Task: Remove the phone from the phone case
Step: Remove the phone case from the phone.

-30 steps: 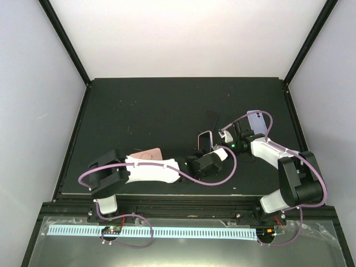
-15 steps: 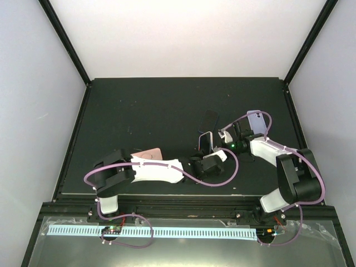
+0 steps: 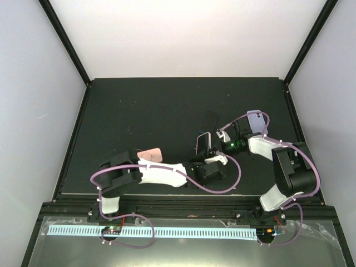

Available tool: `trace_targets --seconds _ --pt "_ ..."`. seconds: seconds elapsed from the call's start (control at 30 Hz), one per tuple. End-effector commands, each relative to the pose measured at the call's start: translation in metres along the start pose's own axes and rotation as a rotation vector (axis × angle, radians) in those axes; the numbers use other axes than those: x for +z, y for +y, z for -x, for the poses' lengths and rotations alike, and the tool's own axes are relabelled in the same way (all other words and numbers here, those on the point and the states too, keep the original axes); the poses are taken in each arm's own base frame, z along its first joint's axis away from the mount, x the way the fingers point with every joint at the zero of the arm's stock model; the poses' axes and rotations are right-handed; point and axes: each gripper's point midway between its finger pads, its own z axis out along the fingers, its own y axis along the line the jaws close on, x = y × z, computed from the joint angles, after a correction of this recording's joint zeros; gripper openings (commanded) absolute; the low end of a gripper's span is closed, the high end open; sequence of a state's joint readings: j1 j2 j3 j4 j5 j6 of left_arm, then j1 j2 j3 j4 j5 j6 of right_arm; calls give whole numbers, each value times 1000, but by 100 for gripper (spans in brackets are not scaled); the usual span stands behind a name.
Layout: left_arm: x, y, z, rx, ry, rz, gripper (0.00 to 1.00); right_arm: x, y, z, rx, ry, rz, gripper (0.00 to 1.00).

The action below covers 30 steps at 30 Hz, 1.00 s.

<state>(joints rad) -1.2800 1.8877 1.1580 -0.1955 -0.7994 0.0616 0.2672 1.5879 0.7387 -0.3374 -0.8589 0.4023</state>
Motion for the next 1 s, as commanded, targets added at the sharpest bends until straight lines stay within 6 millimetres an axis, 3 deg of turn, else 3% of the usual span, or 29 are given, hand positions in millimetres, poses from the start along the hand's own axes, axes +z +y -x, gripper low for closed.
trace_targets --seconds 0.0,0.37,0.6,0.8,0.97 --pt "-6 34 4 41 -40 191 41 -4 21 -13 -10 55 90 1" --pt "-24 47 9 -31 -99 208 3 -3 16 -9 -17 47 61 1" --pt "-38 62 8 -223 -145 151 1 -7 9 -1 -75 6 -19 1" --pt "-62 91 5 -414 -201 92 2 -11 4 6 -133 -39 -103 1" --pt "-85 115 2 -561 -258 55 2 -14 -23 12 -159 -59 -275 1"
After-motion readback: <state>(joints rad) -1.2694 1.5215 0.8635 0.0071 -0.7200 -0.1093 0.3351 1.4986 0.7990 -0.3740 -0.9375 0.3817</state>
